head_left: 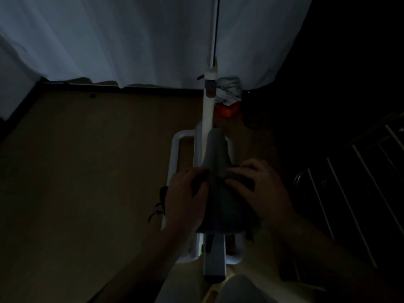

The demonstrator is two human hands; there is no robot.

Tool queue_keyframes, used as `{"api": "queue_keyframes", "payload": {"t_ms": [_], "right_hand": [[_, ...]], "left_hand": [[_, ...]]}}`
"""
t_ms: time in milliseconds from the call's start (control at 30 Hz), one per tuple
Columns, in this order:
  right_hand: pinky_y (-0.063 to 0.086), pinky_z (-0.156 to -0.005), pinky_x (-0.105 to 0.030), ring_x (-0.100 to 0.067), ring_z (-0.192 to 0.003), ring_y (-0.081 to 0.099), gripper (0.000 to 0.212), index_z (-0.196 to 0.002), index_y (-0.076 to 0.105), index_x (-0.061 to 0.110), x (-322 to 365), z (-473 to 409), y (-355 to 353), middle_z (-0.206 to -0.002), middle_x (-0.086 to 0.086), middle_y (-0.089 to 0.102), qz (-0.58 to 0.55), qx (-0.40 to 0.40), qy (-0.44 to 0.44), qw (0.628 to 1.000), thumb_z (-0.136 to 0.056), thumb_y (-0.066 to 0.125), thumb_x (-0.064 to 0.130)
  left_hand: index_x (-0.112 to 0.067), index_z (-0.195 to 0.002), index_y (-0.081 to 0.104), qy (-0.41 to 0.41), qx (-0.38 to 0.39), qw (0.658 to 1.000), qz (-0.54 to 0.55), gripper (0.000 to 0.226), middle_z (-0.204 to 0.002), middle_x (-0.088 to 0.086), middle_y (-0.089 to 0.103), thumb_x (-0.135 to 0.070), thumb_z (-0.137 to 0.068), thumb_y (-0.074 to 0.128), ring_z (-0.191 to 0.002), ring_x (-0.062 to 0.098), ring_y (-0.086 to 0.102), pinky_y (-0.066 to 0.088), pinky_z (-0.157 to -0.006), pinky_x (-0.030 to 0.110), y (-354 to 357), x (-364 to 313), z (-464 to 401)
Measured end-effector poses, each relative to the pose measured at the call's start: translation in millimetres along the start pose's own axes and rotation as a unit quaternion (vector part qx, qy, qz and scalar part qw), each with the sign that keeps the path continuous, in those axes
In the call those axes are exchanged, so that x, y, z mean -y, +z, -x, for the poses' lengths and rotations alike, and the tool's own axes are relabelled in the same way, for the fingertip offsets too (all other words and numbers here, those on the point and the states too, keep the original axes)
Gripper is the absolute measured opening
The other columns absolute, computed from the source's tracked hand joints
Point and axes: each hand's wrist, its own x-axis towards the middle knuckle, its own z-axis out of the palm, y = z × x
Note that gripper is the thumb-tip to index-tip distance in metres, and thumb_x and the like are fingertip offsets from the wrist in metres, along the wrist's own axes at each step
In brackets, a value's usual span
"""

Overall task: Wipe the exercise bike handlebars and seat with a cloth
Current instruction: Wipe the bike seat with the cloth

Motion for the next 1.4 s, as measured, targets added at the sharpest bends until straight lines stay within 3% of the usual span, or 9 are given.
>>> {"api": "queue_keyframes", "payload": {"t_ms": [133,267,400,567,700,867,1033,1200,1400], "right_hand": [[0.036,-0.087,-0.023,-0.011,-0.101,0.051,0.023,-0.105,0.068,0.029,19.7,9.0,10.9,-0.108,0.003,0.058,0.019,-0.069,0.126,0.989,-0.088,0.059,0.041],[0.036,-0.083,-0.024,-0.012,-0.094,0.043,0.031,-0.100,0.070,0.024,39.8,35.6,17.2,-0.098,-0.001,0.061,0.107,-0.111,0.043,0.987,-0.084,0.053,0.044],[0.036,-0.082,-0.029,-0.023,-0.098,0.052,0.025,-0.104,0.069,0.022,46.3,31.6,24.8,-0.102,-0.003,0.059,0.073,-0.175,0.200,0.961,-0.085,0.064,0.038],[0.037,-0.082,-0.026,-0.016,-0.096,0.047,0.034,-0.111,0.068,0.020,65.2,53.9,28.3,-0.101,-0.003,0.060,0.149,-0.121,-0.001,0.981,-0.089,0.051,0.040],[0.035,-0.093,-0.023,-0.016,-0.110,0.047,0.033,-0.114,0.067,0.019,79.7,62.2,47.5,-0.114,0.001,0.057,0.098,-0.244,0.139,0.955,-0.088,0.053,0.035],[0.037,-0.102,-0.033,-0.022,-0.123,0.048,0.030,-0.120,0.061,0.023,91.5,71.6,66.9,-0.127,-0.002,0.055,0.150,-0.204,0.009,0.967,-0.093,0.055,0.032],[0.039,-0.104,-0.047,-0.019,-0.134,0.040,0.033,-0.123,0.054,0.023,106.9,81.5,86.2,-0.139,-0.004,0.050,0.135,-0.256,0.101,0.952,-0.092,0.053,0.033],[0.037,-0.106,-0.044,-0.021,-0.129,0.046,0.028,-0.119,0.060,0.018,118.3,66.0,98.3,-0.131,-0.005,0.058,0.152,-0.193,-0.030,0.969,-0.091,0.060,0.023],[0.044,-0.100,-0.034,-0.010,-0.127,0.040,0.035,-0.129,0.050,0.024,104.4,88.0,81.6,-0.137,0.002,0.041,0.030,-0.343,0.237,0.908,-0.095,0.045,0.032]], "left_hand": [[-0.034,-0.120,0.059,0.000,0.064,0.998,0.022,0.040,-0.120,-0.014,0.058,-0.043,-0.084,0.044,-0.115,0.009,0.053,0.046,-0.098,0.043,-6.1,5.9,5.8],[-0.028,-0.128,0.055,0.023,0.090,0.995,0.037,0.044,-0.131,-0.009,0.053,-0.042,-0.089,0.042,-0.119,0.008,0.051,0.045,-0.100,0.040,-13.7,9.1,15.0],[-0.023,-0.127,0.057,0.012,0.091,0.992,0.083,0.039,-0.131,-0.007,0.053,-0.037,-0.093,0.044,-0.120,0.008,0.050,0.044,-0.102,0.039,-15.1,10.2,15.5],[-0.025,-0.126,0.053,0.006,0.132,0.977,0.165,0.029,-0.135,-0.005,0.050,-0.017,-0.099,0.045,-0.115,-0.011,0.047,0.039,-0.092,0.005,-28.0,15.4,20.9],[-0.019,-0.127,0.056,0.025,0.155,0.970,0.184,0.036,-0.133,-0.006,0.053,-0.028,-0.094,0.043,-0.119,-0.005,0.048,0.041,-0.098,0.014,-32.5,21.6,14.9],[-0.021,-0.123,0.059,0.016,0.182,0.950,0.255,0.030,-0.126,-0.006,0.060,-0.026,-0.098,0.044,-0.116,0.000,0.055,0.044,-0.095,0.020,-46.1,29.9,9.7],[-0.024,-0.118,0.060,0.009,0.215,0.935,0.281,0.037,-0.121,-0.011,0.063,-0.033,-0.093,0.034,-0.117,0.002,0.056,0.046,-0.093,0.018,-53.7,31.9,7.3],[-0.014,-0.128,0.055,0.040,0.219,0.939,0.263,0.045,-0.127,-0.003,0.060,-0.033,-0.094,0.034,-0.118,0.003,0.055,0.045,-0.096,0.021,-52.6,32.9,10.8],[-0.024,-0.130,0.055,0.165,0.248,0.947,0.118,0.048,-0.141,-0.011,0.047,-0.045,-0.094,0.030,-0.134,0.006,0.037,0.038,-0.108,0.042,-45.8,32.6,11.1]]}}
